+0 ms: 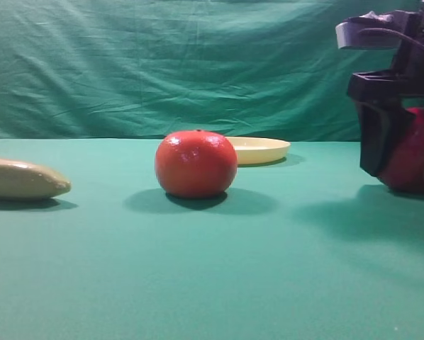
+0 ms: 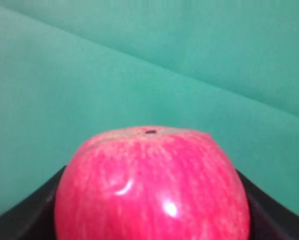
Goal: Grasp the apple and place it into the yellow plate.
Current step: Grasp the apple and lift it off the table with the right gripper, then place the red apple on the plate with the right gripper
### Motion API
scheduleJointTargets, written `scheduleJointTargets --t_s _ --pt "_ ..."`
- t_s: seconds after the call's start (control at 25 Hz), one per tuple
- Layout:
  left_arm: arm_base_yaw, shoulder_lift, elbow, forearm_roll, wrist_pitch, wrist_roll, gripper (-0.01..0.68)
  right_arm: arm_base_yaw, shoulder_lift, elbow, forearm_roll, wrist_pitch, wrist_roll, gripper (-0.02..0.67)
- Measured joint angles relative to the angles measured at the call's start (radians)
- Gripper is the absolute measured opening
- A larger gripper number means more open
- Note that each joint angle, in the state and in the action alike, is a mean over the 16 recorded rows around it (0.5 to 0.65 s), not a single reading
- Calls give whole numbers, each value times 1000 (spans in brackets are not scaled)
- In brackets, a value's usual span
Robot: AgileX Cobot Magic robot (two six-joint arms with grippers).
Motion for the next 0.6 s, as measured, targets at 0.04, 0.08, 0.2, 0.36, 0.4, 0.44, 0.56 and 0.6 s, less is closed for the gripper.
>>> scheduleJointTargets --t_s 0.04,0.08,0.2,0.36,0.4,0.44,0.56,0.6 --pt "0 0 0 0 0 0 157 0 2 -24 0 3 -3 516" --pt "0 0 0 0 0 0 157 0 3 -50 0 5 -6 510" --pt "0 0 0 0 0 0 157 0 12 -141 -1 13 -16 507" --pt "0 0 0 0 0 0 157 2 41 -281 -1 19 -29 507" --pt "0 0 0 0 0 0 157 3 53 -316 -1 19 -32 507" --pt "0 0 0 0 0 0 157 6 66 -351 -1 18 -35 507" --pt "0 0 0 0 0 0 157 17 114 -446 -1 9 -40 507" --pt "0 0 0 0 0 0 157 22 133 -475 -1 4 -41 507"
